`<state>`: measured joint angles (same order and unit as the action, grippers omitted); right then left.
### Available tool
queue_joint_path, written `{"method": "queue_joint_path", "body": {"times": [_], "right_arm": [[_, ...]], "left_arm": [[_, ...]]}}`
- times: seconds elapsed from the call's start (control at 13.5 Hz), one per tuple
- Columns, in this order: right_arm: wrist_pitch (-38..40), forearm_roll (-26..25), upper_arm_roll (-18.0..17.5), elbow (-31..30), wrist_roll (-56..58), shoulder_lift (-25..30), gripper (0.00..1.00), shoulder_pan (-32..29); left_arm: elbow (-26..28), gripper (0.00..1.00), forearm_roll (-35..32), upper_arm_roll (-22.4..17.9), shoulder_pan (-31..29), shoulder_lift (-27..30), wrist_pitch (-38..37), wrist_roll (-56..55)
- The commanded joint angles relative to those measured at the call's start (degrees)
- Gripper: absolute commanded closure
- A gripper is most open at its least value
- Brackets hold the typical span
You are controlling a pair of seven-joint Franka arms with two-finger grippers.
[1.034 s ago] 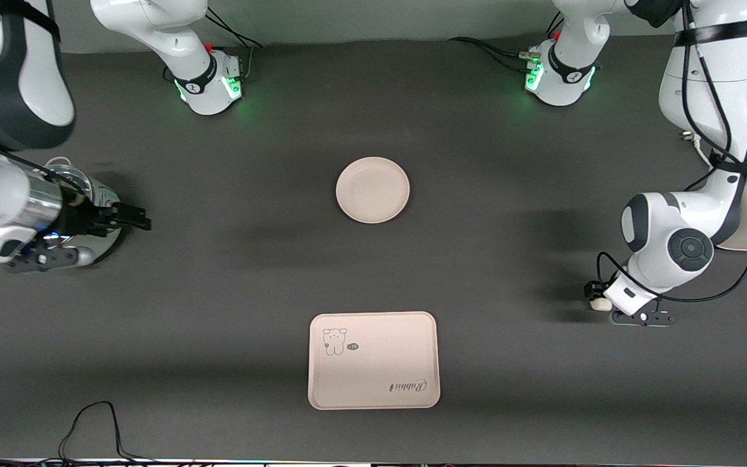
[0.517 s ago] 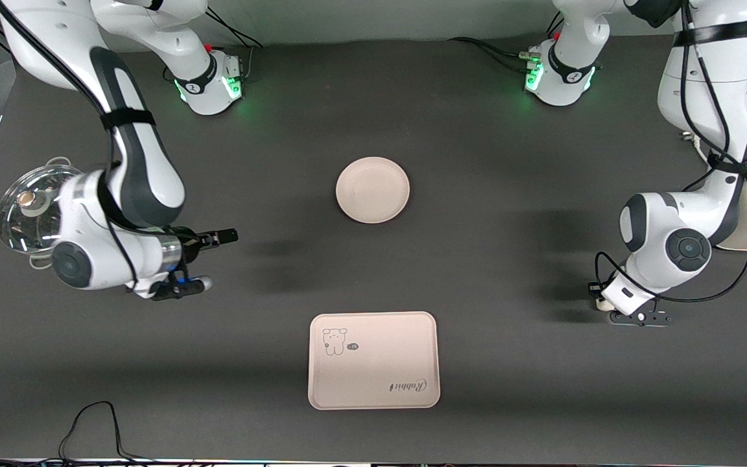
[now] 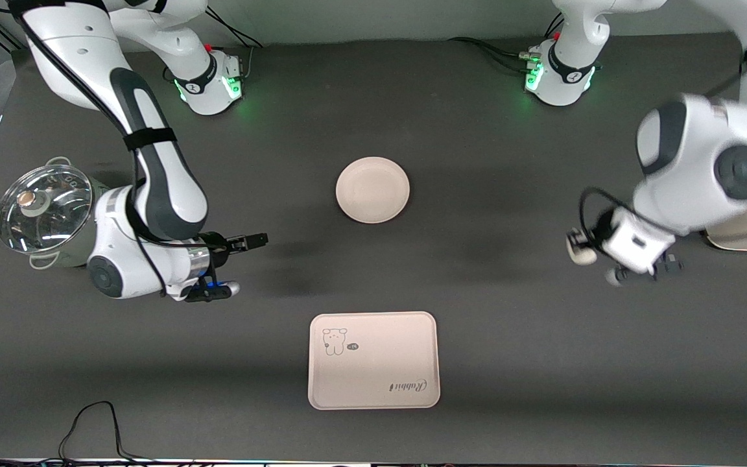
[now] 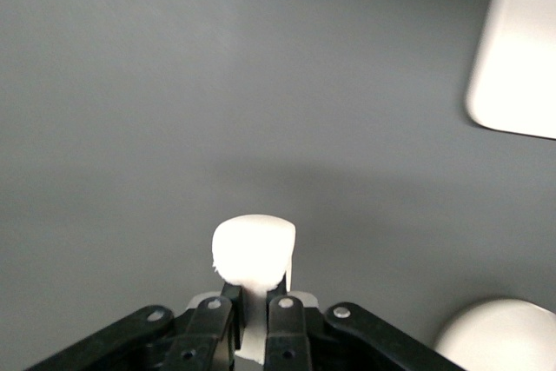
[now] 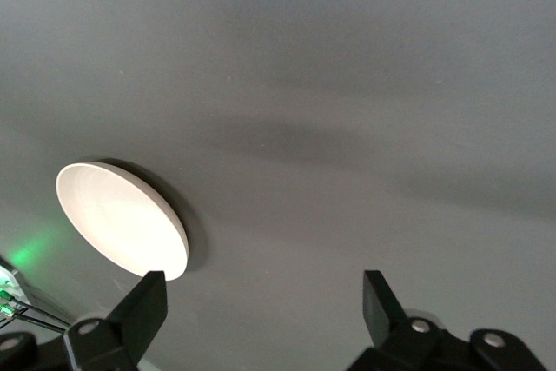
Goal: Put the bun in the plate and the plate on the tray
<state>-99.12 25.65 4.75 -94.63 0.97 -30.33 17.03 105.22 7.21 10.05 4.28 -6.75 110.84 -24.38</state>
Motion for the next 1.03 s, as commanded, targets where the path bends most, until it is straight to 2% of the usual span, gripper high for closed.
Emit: {"method": "queue_joint_path", "body": {"times": [0.0, 0.15, 0.22, 0.37, 0.52, 0.66, 0.74, 0.81, 0.96], "right_arm": [[-1.3, 1.1, 1.0, -1.2, -1.9, -0.3, 0.0, 1.3], [-1.3, 1.1, 1.1, -1.3, -1.9, -0.4, 0.0, 1.3], [-1.3, 1.1, 1.6, -1.3, -1.9, -0.4, 0.0, 1.3], [-1.3, 1.0, 2.3, -3.1, -1.8, -0.1, 0.0, 1.4], [-1.3, 1.0, 3.2, -4.8, -1.1, 0.6, 0.0, 1.4], [-1.4, 0.8, 3.5, -5.1, -1.1, 0.5, 0.0, 1.7], [-1.4, -0.9, 3.5, -5.8, -1.1, 0.7, 0.0, 1.7], [-1.4, -2.1, 3.6, -6.3, -1.0, 1.1, 0.0, 1.5], [-1.7, -2.1, 3.6, -7.1, -1.1, 1.3, 0.0, 1.6]], "left_arm": [[0.8, 0.87, 1.4, 11.1, 0.4, 1.1, 1.6, -18.4], [1.0, 0.87, 1.2, 18.0, 2.9, -1.8, 8.1, -30.4], [1.0, 0.87, 0.4, 19.2, 6.6, -4.0, 10.5, -34.7], [1.0, 0.87, -3.5, 19.0, 16.7, -9.6, 15.8, -41.8], [0.9, 0.87, -16.0, 19.0, 23.3, -16.5, 20.2, -53.8], [0.7, 0.87, -25.8, 19.0, 27.7, -22.8, 20.9, -62.2], [0.7, 0.86, -29.1, 18.9, 28.9, -25.3, 20.9, -64.8], [0.8, 0.86, -31.5, 18.9, 29.0, -27.0, 20.9, -66.4], [0.7, 0.81, -32.3, 18.4, 28.8, -27.6, 22.6, -66.7]]}}
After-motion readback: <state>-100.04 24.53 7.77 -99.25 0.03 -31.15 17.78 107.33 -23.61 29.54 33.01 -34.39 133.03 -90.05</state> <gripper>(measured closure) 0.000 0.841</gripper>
